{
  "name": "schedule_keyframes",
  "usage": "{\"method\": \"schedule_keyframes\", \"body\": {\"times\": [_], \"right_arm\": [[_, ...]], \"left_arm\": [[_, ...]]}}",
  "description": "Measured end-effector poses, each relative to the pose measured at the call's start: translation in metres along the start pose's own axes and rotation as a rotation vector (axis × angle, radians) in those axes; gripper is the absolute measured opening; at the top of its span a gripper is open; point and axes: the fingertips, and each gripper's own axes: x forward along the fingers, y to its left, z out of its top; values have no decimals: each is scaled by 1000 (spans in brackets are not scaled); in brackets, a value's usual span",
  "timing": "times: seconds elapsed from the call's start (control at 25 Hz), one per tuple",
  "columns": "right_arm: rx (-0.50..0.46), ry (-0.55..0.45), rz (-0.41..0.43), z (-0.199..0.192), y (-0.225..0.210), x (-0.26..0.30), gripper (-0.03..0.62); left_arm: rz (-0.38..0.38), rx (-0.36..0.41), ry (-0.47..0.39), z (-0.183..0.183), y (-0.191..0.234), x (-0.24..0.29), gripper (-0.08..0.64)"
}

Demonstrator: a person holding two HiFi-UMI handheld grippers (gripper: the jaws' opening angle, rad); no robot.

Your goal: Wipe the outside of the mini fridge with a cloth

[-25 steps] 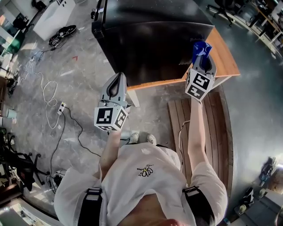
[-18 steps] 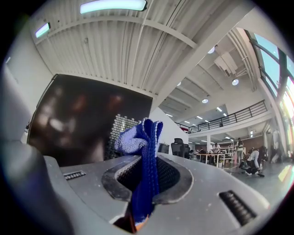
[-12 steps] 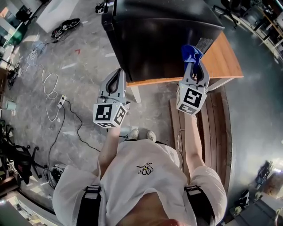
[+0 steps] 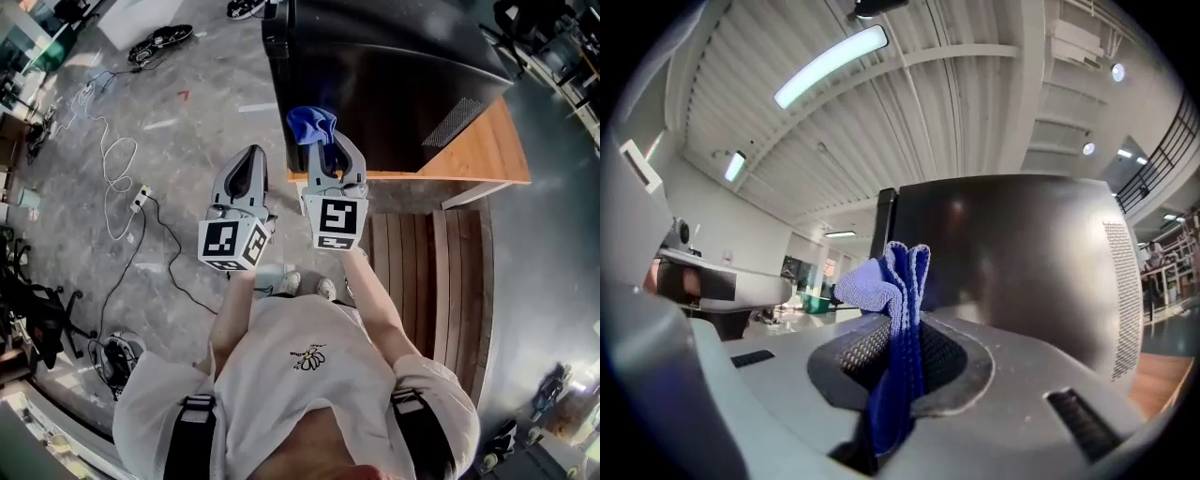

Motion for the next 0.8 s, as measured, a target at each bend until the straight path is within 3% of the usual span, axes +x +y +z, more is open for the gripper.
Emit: {"method": "schedule_keyframes", "body": {"times": [0.32,0.8], "right_arm": [[-55,30,79,-18,46,36,61],[-86,36,43,-18,23,29,61]], "left_arm": [[52,-6,2,-1,27,-10,5],[13,-11,19,-8,16,1,5]]}}
